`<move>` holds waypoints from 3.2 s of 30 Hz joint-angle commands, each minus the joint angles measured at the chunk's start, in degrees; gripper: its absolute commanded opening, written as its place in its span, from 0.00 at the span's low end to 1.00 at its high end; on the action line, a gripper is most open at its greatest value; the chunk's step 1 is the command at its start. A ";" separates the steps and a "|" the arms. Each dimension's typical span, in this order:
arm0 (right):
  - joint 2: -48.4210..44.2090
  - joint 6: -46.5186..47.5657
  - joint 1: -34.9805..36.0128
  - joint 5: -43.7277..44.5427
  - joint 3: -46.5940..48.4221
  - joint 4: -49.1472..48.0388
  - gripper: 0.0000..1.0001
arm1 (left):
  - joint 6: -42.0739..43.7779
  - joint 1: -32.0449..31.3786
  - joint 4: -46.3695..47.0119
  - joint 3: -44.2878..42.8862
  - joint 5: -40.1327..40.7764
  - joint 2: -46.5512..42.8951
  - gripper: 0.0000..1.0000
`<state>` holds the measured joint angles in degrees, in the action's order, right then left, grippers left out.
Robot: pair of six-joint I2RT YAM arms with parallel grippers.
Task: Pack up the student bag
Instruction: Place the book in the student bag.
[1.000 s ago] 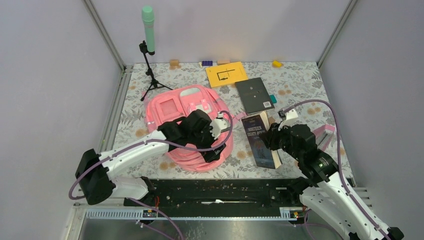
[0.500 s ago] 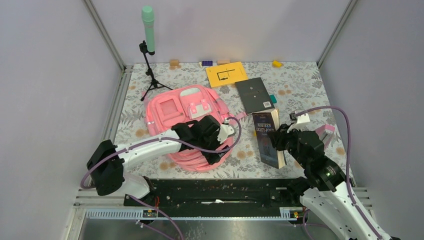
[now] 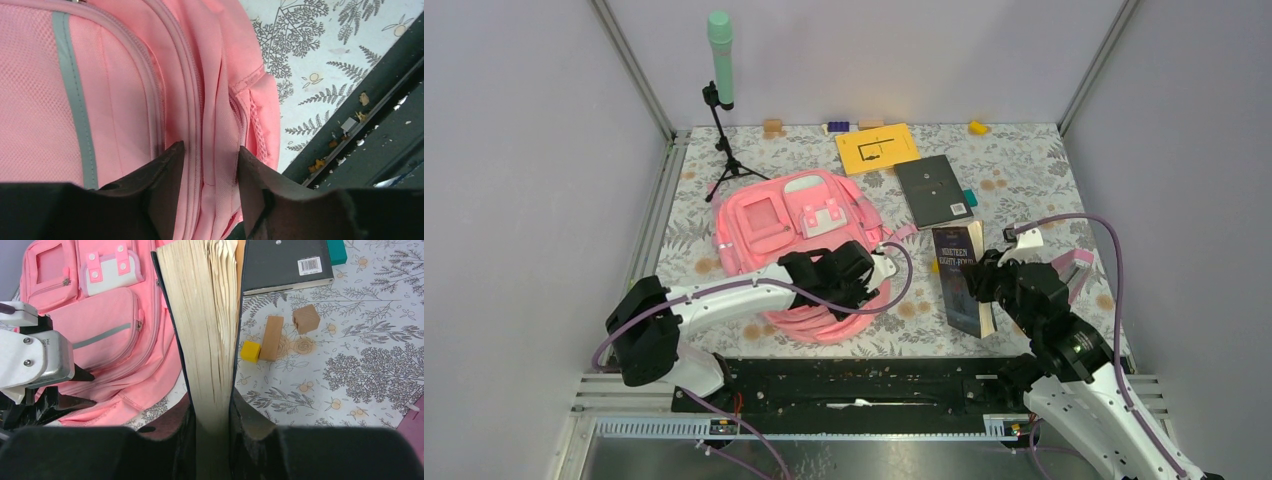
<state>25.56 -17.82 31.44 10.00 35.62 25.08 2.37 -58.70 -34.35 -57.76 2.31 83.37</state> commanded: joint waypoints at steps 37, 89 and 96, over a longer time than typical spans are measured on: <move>12.45 -40.41 4.13 -30.27 -4.20 -22.98 0.00 | 8.91 -2.21 19.00 -6.02 33.93 -22.86 0.00; 76.58 -46.92 16.72 -1.08 22.57 -60.72 0.00 | 5.20 -0.88 21.51 -0.43 27.55 -30.14 0.00; 81.20 -41.42 16.79 0.31 25.16 -62.12 0.00 | 5.36 -0.54 21.76 -0.21 26.82 -30.95 0.00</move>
<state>106.00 -65.06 47.72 5.58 57.45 -31.68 8.51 -59.00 -20.84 -56.58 30.70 55.42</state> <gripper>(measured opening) 0.265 0.011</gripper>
